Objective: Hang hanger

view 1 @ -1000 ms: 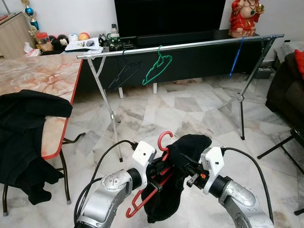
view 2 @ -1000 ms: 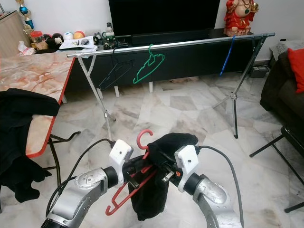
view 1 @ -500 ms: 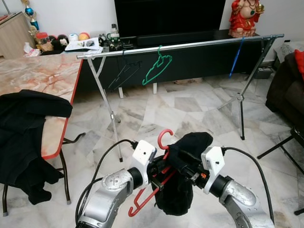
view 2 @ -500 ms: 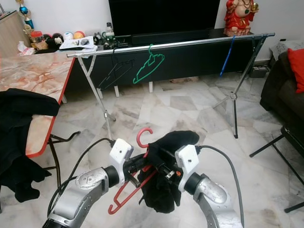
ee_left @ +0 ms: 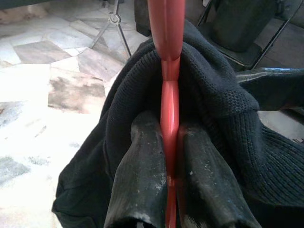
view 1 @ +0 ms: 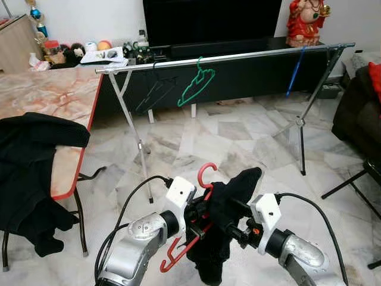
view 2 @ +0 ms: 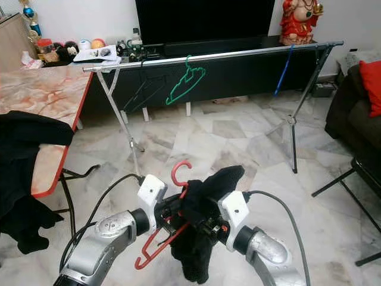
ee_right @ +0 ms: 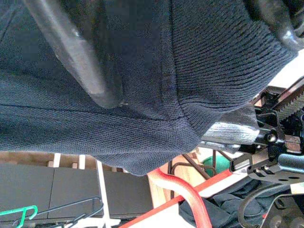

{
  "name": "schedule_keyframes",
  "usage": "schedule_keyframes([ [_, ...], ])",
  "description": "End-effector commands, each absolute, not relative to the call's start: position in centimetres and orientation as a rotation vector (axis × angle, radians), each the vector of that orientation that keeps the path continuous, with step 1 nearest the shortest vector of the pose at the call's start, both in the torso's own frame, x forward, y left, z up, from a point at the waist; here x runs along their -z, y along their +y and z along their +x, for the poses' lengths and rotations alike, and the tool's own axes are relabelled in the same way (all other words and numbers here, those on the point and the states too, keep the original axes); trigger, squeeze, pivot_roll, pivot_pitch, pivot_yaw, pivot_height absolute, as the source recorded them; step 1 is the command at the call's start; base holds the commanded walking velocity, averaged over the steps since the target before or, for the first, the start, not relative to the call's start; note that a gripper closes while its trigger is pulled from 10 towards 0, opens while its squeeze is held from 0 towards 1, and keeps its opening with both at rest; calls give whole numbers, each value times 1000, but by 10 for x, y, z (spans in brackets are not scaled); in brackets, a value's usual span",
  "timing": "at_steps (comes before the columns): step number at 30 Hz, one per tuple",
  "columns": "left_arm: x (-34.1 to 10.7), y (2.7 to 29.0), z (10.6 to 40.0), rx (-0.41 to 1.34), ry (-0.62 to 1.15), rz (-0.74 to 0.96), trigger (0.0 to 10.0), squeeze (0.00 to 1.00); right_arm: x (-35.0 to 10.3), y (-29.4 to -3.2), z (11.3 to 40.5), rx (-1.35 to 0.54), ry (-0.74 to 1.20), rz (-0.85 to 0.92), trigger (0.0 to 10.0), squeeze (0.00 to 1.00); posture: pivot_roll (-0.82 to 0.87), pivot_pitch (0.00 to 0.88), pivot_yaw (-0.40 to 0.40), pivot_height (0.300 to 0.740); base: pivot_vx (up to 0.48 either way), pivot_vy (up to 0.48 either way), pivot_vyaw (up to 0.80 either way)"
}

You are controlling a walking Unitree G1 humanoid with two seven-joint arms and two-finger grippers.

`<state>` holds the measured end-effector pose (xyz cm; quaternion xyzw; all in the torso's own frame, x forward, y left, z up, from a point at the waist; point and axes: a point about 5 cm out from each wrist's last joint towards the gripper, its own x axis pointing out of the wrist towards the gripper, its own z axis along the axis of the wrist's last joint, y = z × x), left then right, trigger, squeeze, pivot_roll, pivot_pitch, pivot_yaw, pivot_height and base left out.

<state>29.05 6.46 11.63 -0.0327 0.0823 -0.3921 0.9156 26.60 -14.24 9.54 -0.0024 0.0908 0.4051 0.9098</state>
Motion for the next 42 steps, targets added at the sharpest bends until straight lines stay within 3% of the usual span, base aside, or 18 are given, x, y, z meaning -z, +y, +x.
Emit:
schedule_keyframes([
  [1,-127,68,295,780,98,-82,10000,0,-90,-136,261,-876,224,-18,10000,1000,54,79,36,740,0,0,0],
  [24,-124,70,296,763,109,-67,10000,0,-113,-153,281,-698,109,18,10000,1000,51,78,37,740,0,0,0],
  [42,-123,73,301,713,100,-49,10000,0,-79,-147,272,-755,328,-111,10000,1000,54,69,39,740,0,0,0],
])
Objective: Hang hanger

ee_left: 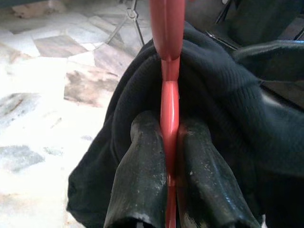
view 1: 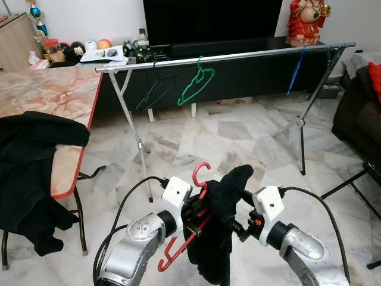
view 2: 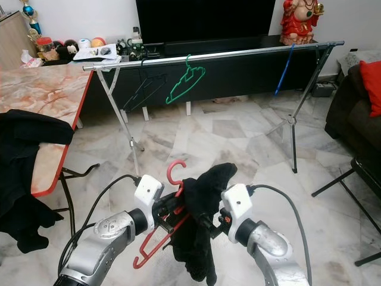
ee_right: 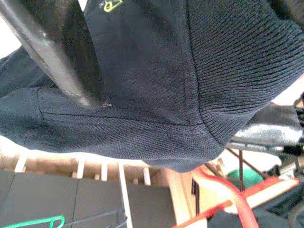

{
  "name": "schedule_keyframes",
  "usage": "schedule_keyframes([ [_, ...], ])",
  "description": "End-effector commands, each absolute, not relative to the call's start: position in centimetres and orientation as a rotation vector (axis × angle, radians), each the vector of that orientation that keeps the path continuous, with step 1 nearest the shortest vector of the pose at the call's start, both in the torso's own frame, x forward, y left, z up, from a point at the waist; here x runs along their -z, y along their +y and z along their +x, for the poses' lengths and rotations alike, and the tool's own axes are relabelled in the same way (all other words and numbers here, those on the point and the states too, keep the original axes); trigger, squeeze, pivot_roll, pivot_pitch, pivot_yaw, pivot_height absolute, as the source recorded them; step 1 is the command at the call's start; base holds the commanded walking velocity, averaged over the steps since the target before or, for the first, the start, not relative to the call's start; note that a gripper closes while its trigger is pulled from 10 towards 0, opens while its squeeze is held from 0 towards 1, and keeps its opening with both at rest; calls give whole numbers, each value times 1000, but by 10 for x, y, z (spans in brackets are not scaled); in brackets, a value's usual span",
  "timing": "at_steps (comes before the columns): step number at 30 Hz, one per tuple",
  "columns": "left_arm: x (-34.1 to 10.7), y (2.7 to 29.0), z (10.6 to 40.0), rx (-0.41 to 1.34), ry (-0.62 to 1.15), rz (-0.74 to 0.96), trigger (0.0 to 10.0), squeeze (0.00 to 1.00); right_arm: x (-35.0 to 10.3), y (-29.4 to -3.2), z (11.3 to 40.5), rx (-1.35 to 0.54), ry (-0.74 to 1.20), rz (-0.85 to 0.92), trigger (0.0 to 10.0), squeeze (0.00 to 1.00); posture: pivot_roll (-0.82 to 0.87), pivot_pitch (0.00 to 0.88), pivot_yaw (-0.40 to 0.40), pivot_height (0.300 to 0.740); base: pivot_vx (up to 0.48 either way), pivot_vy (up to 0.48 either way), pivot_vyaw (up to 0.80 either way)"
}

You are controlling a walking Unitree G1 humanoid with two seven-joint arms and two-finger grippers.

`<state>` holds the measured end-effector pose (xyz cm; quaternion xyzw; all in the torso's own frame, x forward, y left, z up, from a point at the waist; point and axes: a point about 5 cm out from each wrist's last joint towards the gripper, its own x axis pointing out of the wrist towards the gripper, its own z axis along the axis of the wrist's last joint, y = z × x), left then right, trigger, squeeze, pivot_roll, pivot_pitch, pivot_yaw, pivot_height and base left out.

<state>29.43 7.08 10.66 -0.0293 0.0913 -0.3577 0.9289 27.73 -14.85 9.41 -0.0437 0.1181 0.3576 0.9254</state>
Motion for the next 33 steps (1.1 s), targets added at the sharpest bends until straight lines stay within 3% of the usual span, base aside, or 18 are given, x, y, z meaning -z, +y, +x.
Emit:
schedule_keyframes([
  [1,-123,73,301,714,100,-49,10000,0,-78,-147,271,-756,339,-114,10000,1000,54,69,39,740,0,0,0],
  [11,-122,72,300,725,108,-49,10000,0,-49,-149,261,-789,529,-222,10000,1000,57,69,38,740,0,0,0],
  [20,-122,72,299,728,107,-52,10000,0,-37,-150,258,-781,562,-321,10000,1000,58,75,36,740,0,0,0],
  [21,-122,72,299,728,107,-52,10000,0,-36,-151,260,-758,560,-326,10000,620,58,75,36,740,0,0,0],
  [23,-122,72,299,729,106,-53,10000,0,-42,-154,270,-677,513,-309,10000,161,59,76,36,740,0,0,0],
  [31,-122,73,299,729,106,-53,10000,0,-58,-156,284,-600,416,-246,10000,153,59,76,36,740,0,0,0],
  [32,-122,72,299,729,105,-55,10000,0,-77,-152,291,-591,291,-150,10000,0,58,77,36,740,0,0,0],
  [33,-122,72,299,729,105,-55,10000,0,-86,-150,292,-600,236,-100,10000,0,58,77,36,740,0,0,0],
])
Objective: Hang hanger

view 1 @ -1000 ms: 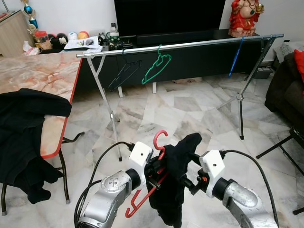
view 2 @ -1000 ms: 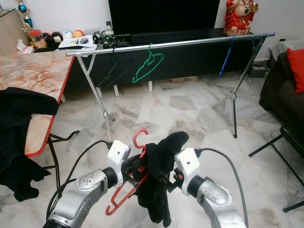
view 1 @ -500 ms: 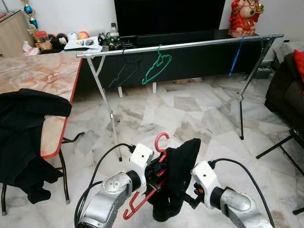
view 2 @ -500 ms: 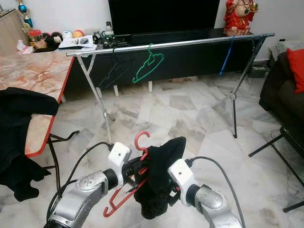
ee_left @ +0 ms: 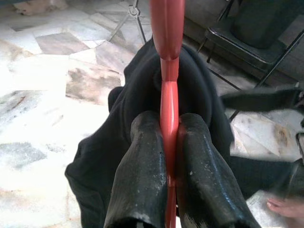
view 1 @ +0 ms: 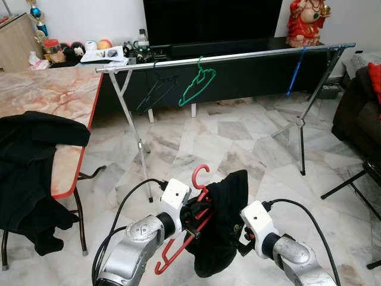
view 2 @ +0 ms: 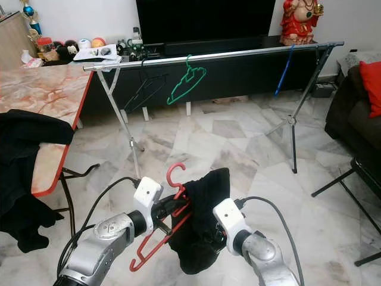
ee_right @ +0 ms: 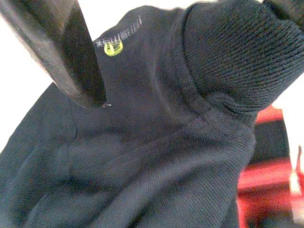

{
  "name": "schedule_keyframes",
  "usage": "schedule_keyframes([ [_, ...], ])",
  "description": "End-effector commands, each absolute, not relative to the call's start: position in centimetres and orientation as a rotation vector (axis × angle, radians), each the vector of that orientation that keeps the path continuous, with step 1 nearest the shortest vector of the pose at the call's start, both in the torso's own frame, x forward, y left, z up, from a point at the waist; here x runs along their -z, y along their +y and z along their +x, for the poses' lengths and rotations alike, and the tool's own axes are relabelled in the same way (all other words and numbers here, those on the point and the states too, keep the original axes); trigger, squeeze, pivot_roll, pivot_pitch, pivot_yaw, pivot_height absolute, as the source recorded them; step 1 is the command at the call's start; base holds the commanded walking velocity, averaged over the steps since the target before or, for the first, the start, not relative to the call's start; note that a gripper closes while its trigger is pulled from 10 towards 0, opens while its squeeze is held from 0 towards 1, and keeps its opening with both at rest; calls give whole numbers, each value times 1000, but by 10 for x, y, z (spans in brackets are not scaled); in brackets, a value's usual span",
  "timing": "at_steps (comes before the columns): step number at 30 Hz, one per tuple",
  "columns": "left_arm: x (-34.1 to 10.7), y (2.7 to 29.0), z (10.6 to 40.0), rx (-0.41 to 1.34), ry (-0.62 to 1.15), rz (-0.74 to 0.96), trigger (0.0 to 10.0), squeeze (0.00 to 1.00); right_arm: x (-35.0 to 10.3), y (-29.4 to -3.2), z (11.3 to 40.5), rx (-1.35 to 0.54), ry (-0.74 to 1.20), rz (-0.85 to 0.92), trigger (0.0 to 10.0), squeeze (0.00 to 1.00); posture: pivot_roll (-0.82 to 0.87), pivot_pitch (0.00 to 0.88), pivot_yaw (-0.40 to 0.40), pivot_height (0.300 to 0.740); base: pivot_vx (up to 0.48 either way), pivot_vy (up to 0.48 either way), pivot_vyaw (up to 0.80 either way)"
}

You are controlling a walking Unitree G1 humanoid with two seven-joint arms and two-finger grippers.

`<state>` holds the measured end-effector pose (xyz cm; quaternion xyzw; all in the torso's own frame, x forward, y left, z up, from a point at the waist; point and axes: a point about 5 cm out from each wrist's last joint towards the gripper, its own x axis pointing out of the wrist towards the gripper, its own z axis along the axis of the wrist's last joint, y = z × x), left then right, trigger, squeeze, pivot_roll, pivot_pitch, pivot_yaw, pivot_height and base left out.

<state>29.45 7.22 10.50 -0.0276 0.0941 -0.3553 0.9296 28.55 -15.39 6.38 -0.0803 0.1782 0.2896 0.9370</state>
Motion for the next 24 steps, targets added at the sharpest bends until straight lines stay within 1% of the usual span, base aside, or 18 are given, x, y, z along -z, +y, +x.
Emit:
schedule_keyframes([
  [1,-122,72,299,729,105,-55,10000,0,-86,-150,292,-600,236,-100,10000,0,58,77,36,740,0,0,0],
  [2,-122,72,299,730,105,-55,10000,0,-95,-147,293,-620,188,-50,10000,0,57,77,37,740,0,0,0],
  [3,-122,72,299,731,105,-55,10000,0,-110,-140,291,-688,108,21,10000,0,56,79,37,740,0,0,0],
  [4,-122,72,299,731,105,-55,10000,0,-110,-140,291,-688,108,21,10000,0,56,79,37,740,0,0,0],
  [5,-122,72,299,731,105,-54,10000,0,-120,-134,289,-746,61,55,10000,0,56,79,37,740,0,0,0],
  [6,-122,72,299,731,105,-53,10000,0,-123,-133,288,-760,52,61,10000,0,56,79,37,740,0,0,0],
  [9,-122,72,299,731,105,-54,10000,0,-127,-130,286,-798,39,48,10000,0,56,79,37,740,0,0,0],
  [13,-121,72,298,731,107,-54,10000,0,-125,-132,286,-800,59,28,10000,0,55,79,35,740,0,0,0],
  [17,-121,72,298,733,108,-53,10000,0,-101,-136,282,-805,230,-114,10000,0,55,80,35,740,0,0,0],
  [19,-121,72,298,734,108,-53,10000,0,-92,-141,283,-772,281,-195,10000,0,54,81,35,740,0,0,0],
  [21,-121,72,298,734,107,-54,10000,0,-87,-151,291,-666,315,-196,10000,0,55,80,35,740,0,0,0],
  [22,-121,72,298,734,107,-54,10000,0,-90,-155,296,-617,304,-186,10000,0,55,80,35,740,0,0,0],
  [23,-121,72,298,734,107,-54,10000,0,-90,-155,296,-617,304,-186,10000,0,55,80,35,740,0,0,0],
  [24,-121,72,297,735,107,-54,10000,0,-96,-159,303,-558,272,-163,10000,0,56,79,35,740,0,0,0],
])
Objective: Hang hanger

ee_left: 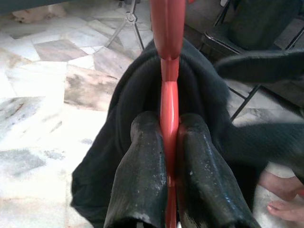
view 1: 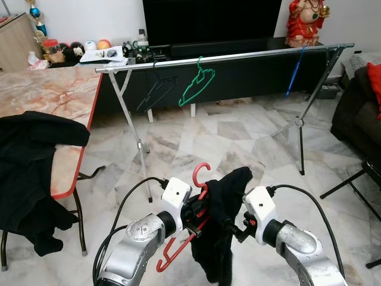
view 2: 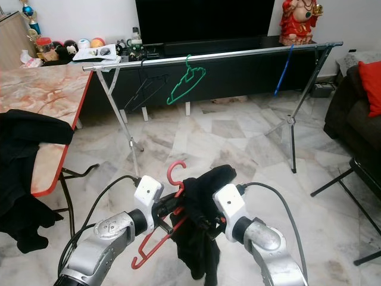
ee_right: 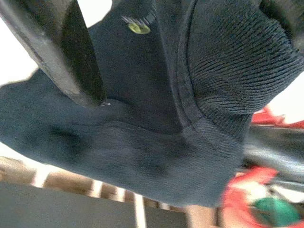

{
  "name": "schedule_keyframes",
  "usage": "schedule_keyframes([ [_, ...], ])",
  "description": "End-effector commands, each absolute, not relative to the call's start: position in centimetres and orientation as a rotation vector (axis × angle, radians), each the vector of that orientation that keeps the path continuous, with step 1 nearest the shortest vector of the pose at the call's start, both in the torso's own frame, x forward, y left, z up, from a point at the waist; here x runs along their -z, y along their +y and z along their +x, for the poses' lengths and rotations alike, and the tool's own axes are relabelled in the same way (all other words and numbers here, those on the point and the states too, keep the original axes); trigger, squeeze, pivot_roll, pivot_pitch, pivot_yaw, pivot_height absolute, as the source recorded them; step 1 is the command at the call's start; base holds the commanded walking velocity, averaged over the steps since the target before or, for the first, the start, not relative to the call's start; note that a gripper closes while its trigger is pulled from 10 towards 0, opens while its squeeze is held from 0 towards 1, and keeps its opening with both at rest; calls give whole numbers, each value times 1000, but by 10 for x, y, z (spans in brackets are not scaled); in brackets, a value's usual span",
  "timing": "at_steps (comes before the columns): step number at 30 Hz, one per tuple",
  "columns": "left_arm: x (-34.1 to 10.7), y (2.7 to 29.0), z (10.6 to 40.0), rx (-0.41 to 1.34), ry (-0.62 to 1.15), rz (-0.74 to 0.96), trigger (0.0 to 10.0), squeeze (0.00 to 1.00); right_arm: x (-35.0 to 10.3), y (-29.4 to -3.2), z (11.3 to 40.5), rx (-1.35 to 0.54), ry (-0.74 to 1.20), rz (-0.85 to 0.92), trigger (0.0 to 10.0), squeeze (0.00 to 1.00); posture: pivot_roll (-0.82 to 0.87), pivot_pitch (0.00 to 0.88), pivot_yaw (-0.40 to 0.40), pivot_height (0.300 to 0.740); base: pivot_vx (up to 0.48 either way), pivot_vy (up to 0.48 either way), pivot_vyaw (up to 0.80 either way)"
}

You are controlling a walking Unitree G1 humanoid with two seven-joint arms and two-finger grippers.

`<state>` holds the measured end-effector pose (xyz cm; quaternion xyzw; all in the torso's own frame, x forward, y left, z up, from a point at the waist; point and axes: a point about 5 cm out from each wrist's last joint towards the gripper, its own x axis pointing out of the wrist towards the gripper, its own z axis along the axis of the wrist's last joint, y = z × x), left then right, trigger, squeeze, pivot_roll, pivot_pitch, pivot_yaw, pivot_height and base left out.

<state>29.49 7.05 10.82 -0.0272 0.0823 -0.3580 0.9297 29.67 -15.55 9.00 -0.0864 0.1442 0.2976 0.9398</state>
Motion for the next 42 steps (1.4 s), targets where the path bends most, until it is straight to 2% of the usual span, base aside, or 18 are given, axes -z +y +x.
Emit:
schedule_keyframes([
  [1,-121,72,297,736,108,-53,10000,0,-98,-160,305,-541,256,-151,10000,0,57,77,35,740,0,0,0],
  [7,-121,72,298,737,107,-48,10000,0,-123,-151,313,-569,122,-78,10000,0,58,75,36,740,0,0,0],
  [14,-121,71,298,744,108,-47,10000,0,-132,-141,320,-585,83,-72,10000,0,56,69,40,740,0,0,0],
  [21,-120,70,297,755,115,-40,10000,0,-119,-129,317,-703,159,-192,10000,0,60,67,43,740,0,0,0],
  [28,-120,69,295,771,121,-40,10000,0,-148,-134,332,-710,51,-233,10000,0,57,70,48,740,0,0,0],
  [34,-118,69,294,778,128,-42,10000,0,-159,-117,306,-1028,-15,-280,10000,0,58,76,46,740,0,0,0],
  [37,-118,69,293,779,128,-41,10000,0,-157,-116,302,-1064,4,-296,10000,0,59,79,45,740,0,0,0],
  [42,-118,71,294,774,130,-40,10000,0,-128,-126,279,-1171,197,-450,10000,0,59,81,43,740,0,0,0],
])
